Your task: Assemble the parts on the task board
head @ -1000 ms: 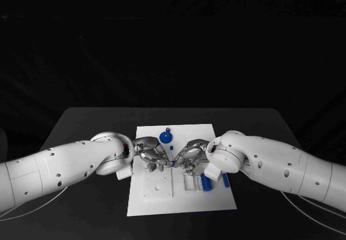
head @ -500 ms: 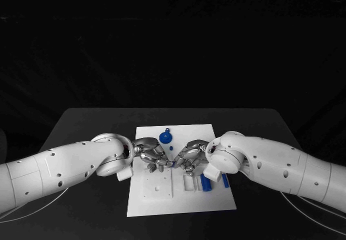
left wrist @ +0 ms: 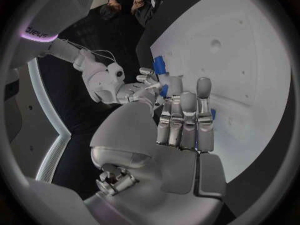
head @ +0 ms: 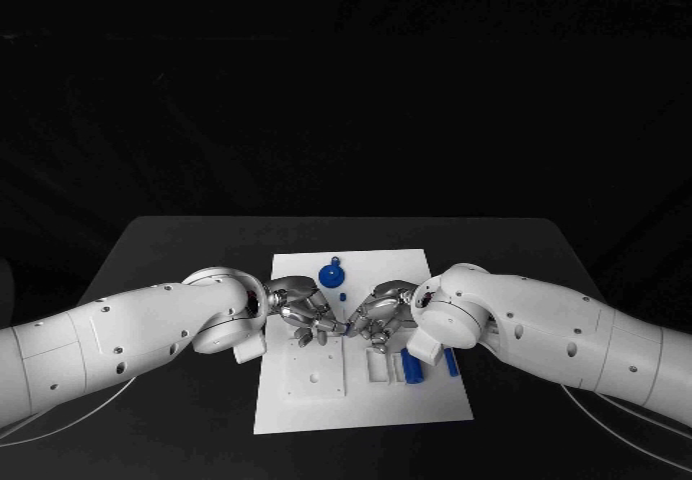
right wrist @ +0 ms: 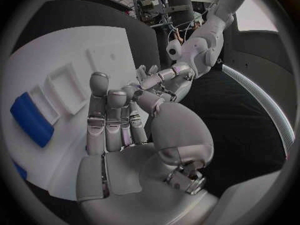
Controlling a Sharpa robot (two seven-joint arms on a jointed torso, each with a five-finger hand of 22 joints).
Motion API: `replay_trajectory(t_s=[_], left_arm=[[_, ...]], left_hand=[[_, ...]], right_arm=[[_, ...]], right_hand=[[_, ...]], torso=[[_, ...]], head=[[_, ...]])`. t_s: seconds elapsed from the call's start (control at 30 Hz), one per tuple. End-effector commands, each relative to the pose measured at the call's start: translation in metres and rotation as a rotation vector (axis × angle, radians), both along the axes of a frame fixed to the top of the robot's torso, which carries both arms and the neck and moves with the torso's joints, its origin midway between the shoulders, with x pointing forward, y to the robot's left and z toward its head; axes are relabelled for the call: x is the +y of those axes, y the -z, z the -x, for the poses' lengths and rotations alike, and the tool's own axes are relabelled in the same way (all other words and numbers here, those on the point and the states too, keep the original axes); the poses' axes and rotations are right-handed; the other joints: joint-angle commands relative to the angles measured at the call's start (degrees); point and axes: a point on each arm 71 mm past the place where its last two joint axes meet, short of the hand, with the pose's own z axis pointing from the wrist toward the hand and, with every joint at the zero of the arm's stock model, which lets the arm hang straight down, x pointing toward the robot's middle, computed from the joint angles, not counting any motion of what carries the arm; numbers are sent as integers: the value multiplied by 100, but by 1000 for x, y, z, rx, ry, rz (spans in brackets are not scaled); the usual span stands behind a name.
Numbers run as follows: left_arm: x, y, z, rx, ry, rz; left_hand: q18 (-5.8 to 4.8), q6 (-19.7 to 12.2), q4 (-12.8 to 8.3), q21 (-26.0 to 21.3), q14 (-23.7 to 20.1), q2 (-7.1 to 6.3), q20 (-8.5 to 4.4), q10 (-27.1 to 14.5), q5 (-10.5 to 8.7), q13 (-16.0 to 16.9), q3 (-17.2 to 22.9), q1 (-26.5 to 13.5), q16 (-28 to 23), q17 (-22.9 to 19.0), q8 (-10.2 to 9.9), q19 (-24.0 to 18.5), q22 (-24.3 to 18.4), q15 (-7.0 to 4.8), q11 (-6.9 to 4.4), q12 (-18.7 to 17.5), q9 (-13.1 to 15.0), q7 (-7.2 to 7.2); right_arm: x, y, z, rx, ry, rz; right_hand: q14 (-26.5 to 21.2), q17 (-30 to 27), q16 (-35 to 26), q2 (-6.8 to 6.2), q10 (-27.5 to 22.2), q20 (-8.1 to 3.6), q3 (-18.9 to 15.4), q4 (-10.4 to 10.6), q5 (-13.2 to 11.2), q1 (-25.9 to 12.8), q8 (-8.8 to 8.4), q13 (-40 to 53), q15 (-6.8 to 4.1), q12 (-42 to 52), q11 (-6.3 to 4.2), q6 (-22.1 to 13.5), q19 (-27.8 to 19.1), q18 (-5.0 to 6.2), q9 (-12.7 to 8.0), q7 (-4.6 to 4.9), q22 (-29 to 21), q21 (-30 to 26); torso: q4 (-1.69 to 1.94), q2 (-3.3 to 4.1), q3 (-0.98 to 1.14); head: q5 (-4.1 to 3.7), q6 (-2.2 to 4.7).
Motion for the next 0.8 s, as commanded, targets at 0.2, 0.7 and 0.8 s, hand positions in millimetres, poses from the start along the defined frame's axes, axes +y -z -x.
replay_trajectory(t_s=[0.2,0.7,0.8], left_arm=[[1,-1,0,-24,9,-13],[5,0,-3,-40,5,-37],[5,0,-3,-40,4,-38]], left_hand=[[81,46,-32,-16,7,-97,-16,-31,-12,23,-171,-2,14,3,91,45,86,4,2,42,21,-27],[95,-52,33,-42,3,-129,4,-89,-37,25,-395,-92,-4,-1,82,55,83,24,30,45,150,5],[96,-67,47,-43,3,-136,5,-97,-32,24,-415,-108,-4,-1,79,57,84,27,34,45,155,10]], right_arm=[[10,-3,4,2,-43,-45],[10,-3,4,4,-45,-45],[9,-2,4,4,-45,-45]], right_hand=[[30,6,22,25,-4,-27,33,14,9,-14,18,-7,-2,24,-55,50,-13,69,10,-2,184,28],[32,10,22,23,0,-27,43,11,9,-17,18,-12,-2,23,-56,52,-10,69,10,-3,186,39],[32,10,22,23,0,-27,43,11,9,-17,18,-12,-2,23,-56,52,-10,69,10,-3,186,39]], torso=[[2,-2,-3],[5,1,-6],[1,-1,-3]], head=[[-12,4],[-15,-8],[-15,-8]])
